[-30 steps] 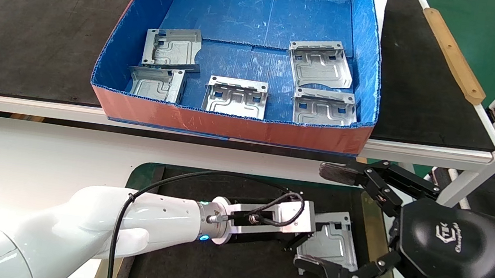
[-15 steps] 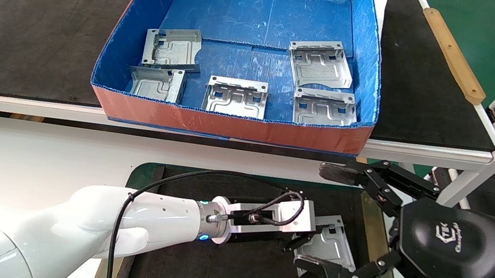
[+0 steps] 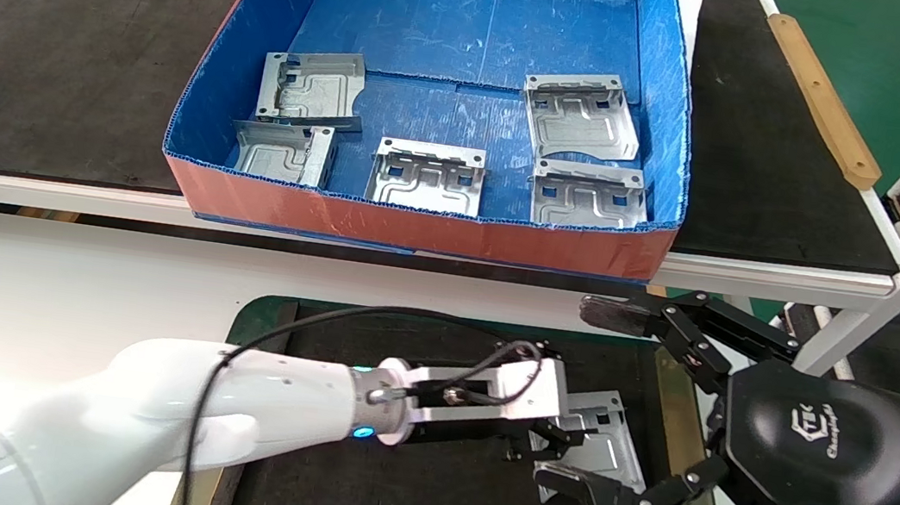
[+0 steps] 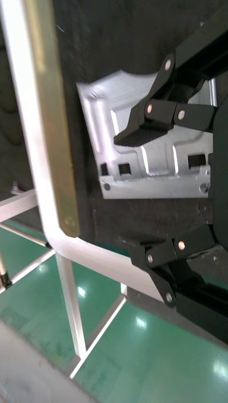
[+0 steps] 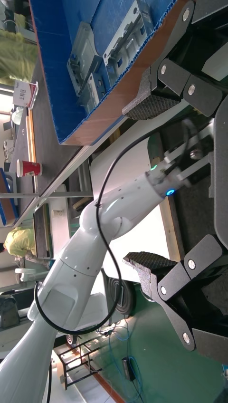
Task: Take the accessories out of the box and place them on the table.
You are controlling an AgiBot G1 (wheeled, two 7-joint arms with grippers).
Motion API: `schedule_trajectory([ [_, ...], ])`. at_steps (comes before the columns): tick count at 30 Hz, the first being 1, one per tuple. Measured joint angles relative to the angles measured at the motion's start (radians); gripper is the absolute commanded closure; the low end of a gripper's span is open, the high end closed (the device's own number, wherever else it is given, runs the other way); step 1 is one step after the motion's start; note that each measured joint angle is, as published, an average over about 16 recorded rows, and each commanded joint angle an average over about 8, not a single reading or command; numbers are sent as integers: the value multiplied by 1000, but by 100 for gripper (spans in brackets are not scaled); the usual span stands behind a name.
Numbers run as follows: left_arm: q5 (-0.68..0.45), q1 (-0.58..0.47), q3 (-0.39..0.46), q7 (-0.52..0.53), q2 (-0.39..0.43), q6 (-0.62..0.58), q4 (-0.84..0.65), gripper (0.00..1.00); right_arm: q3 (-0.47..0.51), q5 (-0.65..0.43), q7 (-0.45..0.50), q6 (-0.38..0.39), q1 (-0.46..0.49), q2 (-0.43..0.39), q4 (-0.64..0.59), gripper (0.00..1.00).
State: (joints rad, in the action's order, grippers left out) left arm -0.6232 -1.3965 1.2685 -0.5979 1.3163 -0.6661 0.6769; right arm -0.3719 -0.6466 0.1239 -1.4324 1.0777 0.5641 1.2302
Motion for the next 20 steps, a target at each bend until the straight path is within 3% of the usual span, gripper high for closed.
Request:
schedule_trajectory([
  [13, -24, 71, -217, 173, -155, -182, 133, 0, 0, 0, 0, 0, 0, 0, 0, 0],
  [20, -30, 91, -279, 222, -199, -234, 172, 0, 0, 0, 0, 0, 0, 0, 0, 0],
])
